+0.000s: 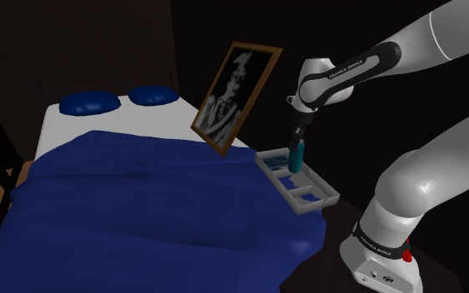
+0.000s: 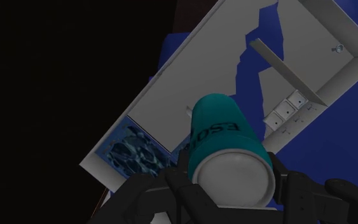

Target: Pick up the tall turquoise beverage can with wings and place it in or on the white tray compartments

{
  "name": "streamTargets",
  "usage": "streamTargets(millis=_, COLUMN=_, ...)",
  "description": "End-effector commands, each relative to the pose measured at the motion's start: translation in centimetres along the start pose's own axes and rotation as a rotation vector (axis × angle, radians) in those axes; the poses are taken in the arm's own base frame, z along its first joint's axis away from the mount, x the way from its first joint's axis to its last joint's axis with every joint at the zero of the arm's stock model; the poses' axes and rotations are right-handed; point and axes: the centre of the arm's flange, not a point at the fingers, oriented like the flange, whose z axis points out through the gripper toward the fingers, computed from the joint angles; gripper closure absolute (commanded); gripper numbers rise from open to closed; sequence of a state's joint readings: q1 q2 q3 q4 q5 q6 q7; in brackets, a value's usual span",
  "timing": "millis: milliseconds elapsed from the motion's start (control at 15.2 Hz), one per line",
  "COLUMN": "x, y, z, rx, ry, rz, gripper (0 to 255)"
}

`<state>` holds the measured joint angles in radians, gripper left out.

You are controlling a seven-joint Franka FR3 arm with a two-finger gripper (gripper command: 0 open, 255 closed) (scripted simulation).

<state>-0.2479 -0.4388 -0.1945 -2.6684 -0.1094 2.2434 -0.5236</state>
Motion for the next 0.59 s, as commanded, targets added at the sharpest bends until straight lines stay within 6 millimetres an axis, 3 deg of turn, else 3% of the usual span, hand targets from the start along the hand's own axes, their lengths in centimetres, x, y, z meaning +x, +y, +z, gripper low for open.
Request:
streamTargets(millis=0, x=-0.1, y=0.0, z=0.3, rx=0.004, ry=-0.007, rz=0.000, gripper=255)
streamTargets(millis=66, x=-0.1, y=-0.1, z=0.3, rx=0.004, ry=-0.007, rz=0.000, gripper=0)
streamTargets(millis=396, x=-0.1, y=0.0, z=0.3, rx=0.004, ry=-0.007, rz=0.000, gripper=0)
streamTargets(millis=528, x=-0.1, y=0.0, z=-2.3, rx=0.004, ry=-0.007, rz=0.000, gripper=0)
